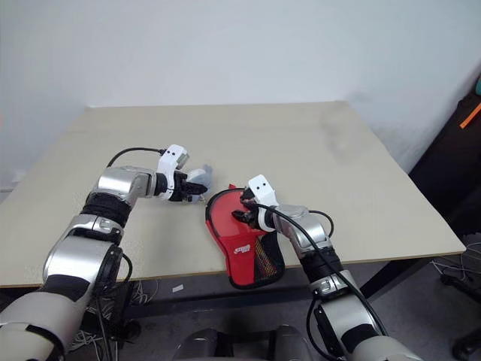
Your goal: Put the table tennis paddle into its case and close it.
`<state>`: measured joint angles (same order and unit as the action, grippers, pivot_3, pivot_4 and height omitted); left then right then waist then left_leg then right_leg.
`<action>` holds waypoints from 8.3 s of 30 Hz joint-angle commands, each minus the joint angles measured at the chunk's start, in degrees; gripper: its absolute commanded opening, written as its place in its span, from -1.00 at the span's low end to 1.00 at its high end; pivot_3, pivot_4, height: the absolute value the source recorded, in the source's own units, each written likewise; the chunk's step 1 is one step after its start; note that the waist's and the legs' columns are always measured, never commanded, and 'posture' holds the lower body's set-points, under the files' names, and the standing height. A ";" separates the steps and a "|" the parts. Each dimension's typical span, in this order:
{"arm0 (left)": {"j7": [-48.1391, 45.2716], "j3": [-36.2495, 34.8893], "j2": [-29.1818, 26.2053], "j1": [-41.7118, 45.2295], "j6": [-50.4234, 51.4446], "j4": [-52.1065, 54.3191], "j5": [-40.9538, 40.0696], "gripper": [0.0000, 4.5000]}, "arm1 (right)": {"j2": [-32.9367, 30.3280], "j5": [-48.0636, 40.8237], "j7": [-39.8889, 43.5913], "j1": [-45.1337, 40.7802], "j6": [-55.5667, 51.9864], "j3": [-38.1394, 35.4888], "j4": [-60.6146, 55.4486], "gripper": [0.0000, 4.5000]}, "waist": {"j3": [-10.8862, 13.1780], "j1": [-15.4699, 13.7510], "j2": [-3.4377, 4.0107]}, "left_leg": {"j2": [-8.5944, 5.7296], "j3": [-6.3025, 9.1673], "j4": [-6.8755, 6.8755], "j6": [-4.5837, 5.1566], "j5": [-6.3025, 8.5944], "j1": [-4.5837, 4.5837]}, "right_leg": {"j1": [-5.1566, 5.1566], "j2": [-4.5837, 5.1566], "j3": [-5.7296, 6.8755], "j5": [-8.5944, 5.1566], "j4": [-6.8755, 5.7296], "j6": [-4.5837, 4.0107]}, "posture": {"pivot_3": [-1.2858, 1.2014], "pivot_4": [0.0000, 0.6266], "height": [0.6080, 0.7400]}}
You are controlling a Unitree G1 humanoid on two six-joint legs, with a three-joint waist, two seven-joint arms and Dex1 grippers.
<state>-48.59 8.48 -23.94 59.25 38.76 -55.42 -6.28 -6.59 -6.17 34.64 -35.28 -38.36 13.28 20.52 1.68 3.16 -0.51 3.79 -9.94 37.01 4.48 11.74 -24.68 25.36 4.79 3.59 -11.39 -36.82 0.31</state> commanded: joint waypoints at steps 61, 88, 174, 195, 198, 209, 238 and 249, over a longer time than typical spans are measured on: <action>7.92 -3.51 24.34 12.13 -37.10 -20.55 14.93 -0.13 | -2.26 3.37 -1.26 4.59 -2.15 3.57 1.83 0.09 | -0.27 -2.52 -0.22 | -0.21 1.07 1.01 0.83 0.51 -0.91 | -0.02 0.25 0.82 -0.04 0.09 -0.05 | 0.03 -1.00 1.00; -8.91 -14.93 15.95 18.62 -31.21 -16.67 2.66 0.66 | -7.72 -3.49 10.40 7.12 0.85 0.65 -9.74 0.16 | -0.40 -1.56 0.06 | -0.13 1.10 1.10 0.90 0.55 -0.93 | 0.03 0.11 0.75 -0.15 0.05 -0.01 | 0.03 -1.00 1.00; -5.53 13.86 6.98 -22.71 -4.34 27.20 5.80 1.00 | -0.87 -3.31 -2.77 -11.69 13.89 -11.44 18.88 -0.69 | -0.40 -0.24 0.47 | -0.11 0.78 1.14 0.56 0.34 -0.81 | -0.04 0.08 0.51 -0.02 -0.12 0.06 | 0.03 -1.00 1.00; -5.02 14.07 6.38 -24.48 -4.57 23.01 6.24 1.00 | -17.66 -5.01 0.70 -5.85 10.19 -17.42 16.87 -0.69 | -1.01 -0.41 1.15 | -0.22 0.84 0.90 1.03 0.66 0.11 | -0.94 0.18 0.51 -0.37 0.17 0.32 | 0.03 -1.00 1.00; -4.89 14.07 6.69 -24.43 -4.56 22.90 6.19 1.00 | -22.09 -5.48 5.80 -0.65 8.06 -16.71 9.91 -0.69 | -1.07 -0.51 1.24 | -0.25 0.86 0.92 1.09 0.72 0.16 | -0.97 0.25 0.49 -0.41 0.17 0.36 | 0.03 -1.00 1.00; -4.95 13.73 7.98 -22.66 -5.43 20.18 6.03 1.00 | -37.56 -11.32 19.96 18.48 3.15 -18.88 -12.60 -0.69 | -1.12 -3.17 1.31 | -0.58 0.99 0.93 1.33 0.86 0.14 | -0.99 0.73 0.57 -0.60 0.20 0.63 | 0.03 -1.00 1.00; -4.27 12.89 10.72 -20.96 -7.32 16.18 6.16 1.00 | -62.45 -16.40 43.55 55.49 11.84 -21.23 -39.58 -0.69 | -1.13 -3.93 1.20 | -1.31 1.95 0.98 2.08 1.34 0.15 | -1.87 2.12 2.15 -0.78 1.19 1.01 | 0.03 -1.00 1.00; -3.49 11.67 11.28 -20.40 -8.25 14.58 6.07 1.00 | -60.68 -19.36 40.68 57.98 8.75 -20.16 -51.33 0.22 | -1.11 -3.88 1.19 | -1.34 2.44 0.93 2.03 1.37 0.13 | -2.01 2.12 2.33 -0.79 1.27 1.01 | 0.03 -1.00 1.00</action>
<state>-53.51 18.56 -11.89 41.50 28.20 -34.60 -2.94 -67.72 -24.35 76.17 24.65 -28.78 -6.98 -28.98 0.57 -0.72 0.68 2.45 -7.43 37.92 6.50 13.11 -24.55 23.35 6.91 5.99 -12.17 -35.52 1.33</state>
